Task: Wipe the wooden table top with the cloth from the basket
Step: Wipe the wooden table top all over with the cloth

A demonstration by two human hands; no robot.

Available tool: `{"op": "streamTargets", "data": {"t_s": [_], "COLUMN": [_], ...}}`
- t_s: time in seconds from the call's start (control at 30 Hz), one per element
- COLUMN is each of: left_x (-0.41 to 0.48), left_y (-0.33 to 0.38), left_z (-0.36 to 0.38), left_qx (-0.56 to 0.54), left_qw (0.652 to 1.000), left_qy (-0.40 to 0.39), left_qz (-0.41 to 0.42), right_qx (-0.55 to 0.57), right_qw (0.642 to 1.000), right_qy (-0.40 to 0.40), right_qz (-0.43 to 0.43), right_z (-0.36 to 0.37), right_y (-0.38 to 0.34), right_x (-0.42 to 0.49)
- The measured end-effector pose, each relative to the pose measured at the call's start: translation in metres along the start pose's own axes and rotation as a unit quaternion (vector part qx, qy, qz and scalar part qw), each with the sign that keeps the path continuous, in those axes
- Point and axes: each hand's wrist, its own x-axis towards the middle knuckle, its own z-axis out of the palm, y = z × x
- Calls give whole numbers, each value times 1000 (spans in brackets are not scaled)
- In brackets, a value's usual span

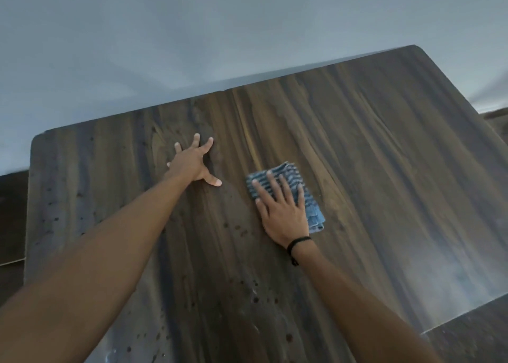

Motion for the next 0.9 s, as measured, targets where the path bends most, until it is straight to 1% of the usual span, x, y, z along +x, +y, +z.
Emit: {"op": "streamTargets", "data": {"t_s": [0.03,0.07,0.1,0.2,0.23,0.3,0.33,0.37,0.4,0.5,0.53,0.57,0.63,0.67,0.7,0.77,0.8,0.83,0.9], "left_x": [1,1,1,-3,-5,-9,-11,-12,-15,-25,-28,-31,-35,-36,-36,-37,-37,-37,-36], "left_y": [0,0,0,0,1,3,3,4,4,5,6,7,8,8,8,8,8,8,9], "left_z": [-1,-1,-1,-1,-2,-1,0,1,3,15,20,24,32,33,34,34,34,33,33], "left_qx": [1,-2,-6,-8,-11,-17,-20,-24,-26,-14,-14,-19,-30,-33,-38,-46,-50,-52,-52], "left_qw": [1000,1000,1000,1000,1000,1000,1000,1000,1000,998,999,999,999,999,999,999,998,998,998], "left_qy": [-2,-2,-1,0,-1,0,2,7,17,53,50,40,24,22,22,25,26,26,26], "left_qz": [0,0,0,-2,-2,-4,-6,-7,-6,9,13,15,13,11,10,10,10,10,8], "right_qx": [-20,-25,-22,9,18,0,-10,-14,-15,18,23,18,-3,-4,-5,14,23,19,-4], "right_qw": [999,996,997,999,999,999,997,995,995,999,999,999,993,991,993,999,999,999,991], "right_qy": [-20,-33,-34,-10,-11,-29,-40,-46,-43,-23,-22,-29,-62,-68,-60,-33,-29,-34,-68], "right_qz": [-47,-76,-72,46,49,-24,-67,-91,-85,38,37,3,-98,-120,-103,-5,15,-12,-114], "right_z": [2,0,-4,-5,-3,2,1,-3,-6,-6,-4,-2,-3,-6,-8,-5,-2,1,2], "right_y": [2,8,13,8,-1,-3,4,14,21,11,4,2,14,23,29,24,15,10,16], "right_x": [-9,-15,-16,-16,-21,-34,-39,-42,-41,-47,-50,-54,-62,-62,-61,-64,-67,-71,-77]}}
